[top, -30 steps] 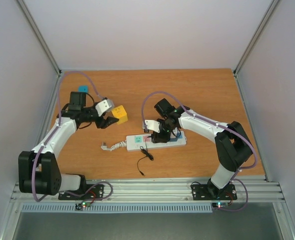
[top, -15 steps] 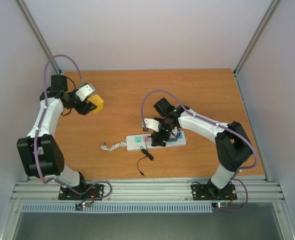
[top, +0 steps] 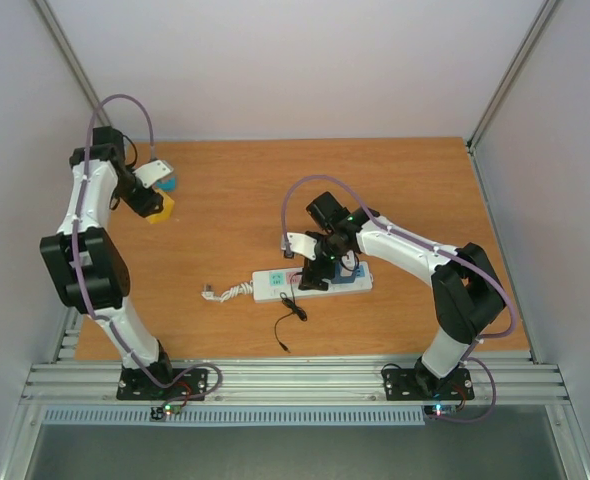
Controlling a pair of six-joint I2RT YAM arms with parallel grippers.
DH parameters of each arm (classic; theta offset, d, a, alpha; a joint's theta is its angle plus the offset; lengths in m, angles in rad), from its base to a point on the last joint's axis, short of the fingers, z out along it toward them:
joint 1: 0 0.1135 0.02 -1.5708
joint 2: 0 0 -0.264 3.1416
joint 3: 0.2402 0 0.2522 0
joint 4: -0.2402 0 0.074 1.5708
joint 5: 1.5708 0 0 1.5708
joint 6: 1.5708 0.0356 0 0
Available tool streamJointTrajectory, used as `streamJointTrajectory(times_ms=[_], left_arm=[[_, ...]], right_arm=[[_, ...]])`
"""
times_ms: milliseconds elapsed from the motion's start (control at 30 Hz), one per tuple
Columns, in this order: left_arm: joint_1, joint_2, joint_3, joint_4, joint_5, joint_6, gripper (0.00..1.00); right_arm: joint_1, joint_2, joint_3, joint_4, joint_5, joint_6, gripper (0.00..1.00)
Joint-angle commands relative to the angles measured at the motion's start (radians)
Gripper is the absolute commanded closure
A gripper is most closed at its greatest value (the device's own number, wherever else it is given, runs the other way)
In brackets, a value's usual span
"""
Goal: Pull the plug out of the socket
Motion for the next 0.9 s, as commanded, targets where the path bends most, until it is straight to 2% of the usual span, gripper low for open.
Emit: streamJointTrajectory(times_ms=[0, 400, 700, 767, 867], left_arm=[[0.004, 0.052, 0.078, -0.063, -0.156, -0.001, 0.80], [0.005, 0.246, 0.219, -0.037, -0.304, -0.024, 0.77], [0.006, 0.309, 0.221, -0.003, -0.362, 0.031, 0.73], [0.006, 0.319, 0.222, 0.004, -0.371, 0.039, 0.69], [0.006, 0.332, 0.230, 0.015, -0.363, 0.047, 0.55]], right_arm=[[0.010, -0.036, 0.045, 0.005, -0.030, 0.023, 0.01], [0.009, -0.055, 0.056, -0.002, -0.041, 0.033, 0.01], [0.008, -0.090, 0.049, -0.028, -0.038, 0.020, 0.01], [0.009, -0.094, 0.049, -0.029, -0.040, 0.020, 0.02], [0.010, -0.096, 0.049, -0.030, -0.037, 0.026, 0.01]])
